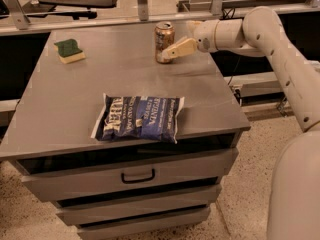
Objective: Pick orange can
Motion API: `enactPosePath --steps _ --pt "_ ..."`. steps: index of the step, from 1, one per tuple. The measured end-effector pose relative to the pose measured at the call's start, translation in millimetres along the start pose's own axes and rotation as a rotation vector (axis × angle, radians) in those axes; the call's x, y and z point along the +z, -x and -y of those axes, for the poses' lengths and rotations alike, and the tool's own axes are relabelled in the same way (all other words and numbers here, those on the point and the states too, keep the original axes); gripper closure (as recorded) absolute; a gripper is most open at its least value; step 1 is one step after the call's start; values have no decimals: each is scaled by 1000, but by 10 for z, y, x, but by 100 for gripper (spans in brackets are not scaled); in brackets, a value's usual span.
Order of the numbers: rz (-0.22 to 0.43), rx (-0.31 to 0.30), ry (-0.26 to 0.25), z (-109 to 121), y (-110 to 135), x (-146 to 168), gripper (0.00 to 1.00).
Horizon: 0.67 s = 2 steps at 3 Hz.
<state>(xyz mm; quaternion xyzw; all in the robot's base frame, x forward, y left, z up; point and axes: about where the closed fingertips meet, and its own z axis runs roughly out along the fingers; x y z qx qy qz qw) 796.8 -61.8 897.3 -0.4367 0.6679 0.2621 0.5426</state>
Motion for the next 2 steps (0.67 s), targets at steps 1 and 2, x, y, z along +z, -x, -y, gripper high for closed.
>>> enactPosePath --steps 1,2 --pt "72 50 12 4 6 192 0" --pt "126 92 38 -87 30 348 18"
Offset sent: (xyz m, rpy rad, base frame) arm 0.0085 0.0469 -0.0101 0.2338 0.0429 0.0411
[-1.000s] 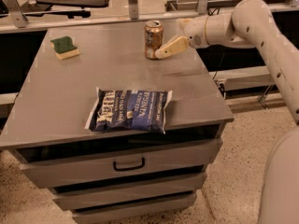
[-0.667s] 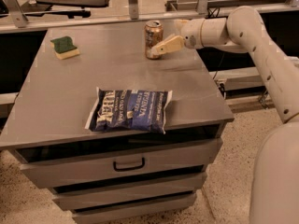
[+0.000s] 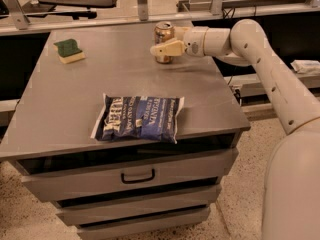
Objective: Pick orange can
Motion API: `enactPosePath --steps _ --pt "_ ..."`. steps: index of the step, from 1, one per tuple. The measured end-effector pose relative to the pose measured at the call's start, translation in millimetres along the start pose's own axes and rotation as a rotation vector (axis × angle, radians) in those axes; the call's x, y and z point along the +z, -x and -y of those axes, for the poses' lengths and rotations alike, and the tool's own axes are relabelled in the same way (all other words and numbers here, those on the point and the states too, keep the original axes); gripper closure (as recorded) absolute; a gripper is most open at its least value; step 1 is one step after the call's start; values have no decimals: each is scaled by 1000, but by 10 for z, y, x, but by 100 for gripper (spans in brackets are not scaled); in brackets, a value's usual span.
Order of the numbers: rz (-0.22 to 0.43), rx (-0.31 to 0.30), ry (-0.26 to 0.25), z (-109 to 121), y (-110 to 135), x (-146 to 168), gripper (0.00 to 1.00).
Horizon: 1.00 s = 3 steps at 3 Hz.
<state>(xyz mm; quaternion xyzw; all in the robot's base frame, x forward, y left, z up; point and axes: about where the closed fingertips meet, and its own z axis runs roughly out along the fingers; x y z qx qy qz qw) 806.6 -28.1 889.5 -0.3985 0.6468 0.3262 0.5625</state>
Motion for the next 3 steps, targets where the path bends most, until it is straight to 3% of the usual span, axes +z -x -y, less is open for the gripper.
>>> enactPosePath --steps 1,2,3 --pt "38 29 34 -135 25 109 41" --pt "86 18 65 -244 159 57 64" --pt "168 -27 93 -352 531 -170 87"
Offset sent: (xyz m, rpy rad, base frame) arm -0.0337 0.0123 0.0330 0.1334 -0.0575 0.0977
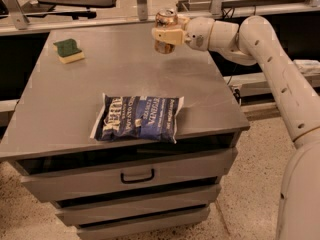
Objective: Pick orange can
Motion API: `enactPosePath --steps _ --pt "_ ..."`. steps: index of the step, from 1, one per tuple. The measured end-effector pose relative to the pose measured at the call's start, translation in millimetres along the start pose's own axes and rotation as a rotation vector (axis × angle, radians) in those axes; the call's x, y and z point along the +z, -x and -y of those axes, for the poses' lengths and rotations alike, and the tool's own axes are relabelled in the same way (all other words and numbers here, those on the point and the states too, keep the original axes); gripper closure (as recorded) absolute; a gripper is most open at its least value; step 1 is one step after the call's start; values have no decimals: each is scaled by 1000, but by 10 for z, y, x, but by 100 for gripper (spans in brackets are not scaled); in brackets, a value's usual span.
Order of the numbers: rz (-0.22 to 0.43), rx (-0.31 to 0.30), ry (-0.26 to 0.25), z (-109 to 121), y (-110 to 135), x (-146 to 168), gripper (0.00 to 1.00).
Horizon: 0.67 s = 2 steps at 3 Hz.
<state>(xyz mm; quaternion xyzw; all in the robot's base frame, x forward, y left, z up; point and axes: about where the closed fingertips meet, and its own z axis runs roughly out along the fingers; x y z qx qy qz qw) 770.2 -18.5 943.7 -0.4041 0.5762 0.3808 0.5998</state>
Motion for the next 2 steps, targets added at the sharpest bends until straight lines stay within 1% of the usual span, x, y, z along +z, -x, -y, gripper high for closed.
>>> enactPosePath --steps 1,2 --pt "1 1 7 -20 -4 39 100" --pt "1 1 7 -21 -4 40 100"
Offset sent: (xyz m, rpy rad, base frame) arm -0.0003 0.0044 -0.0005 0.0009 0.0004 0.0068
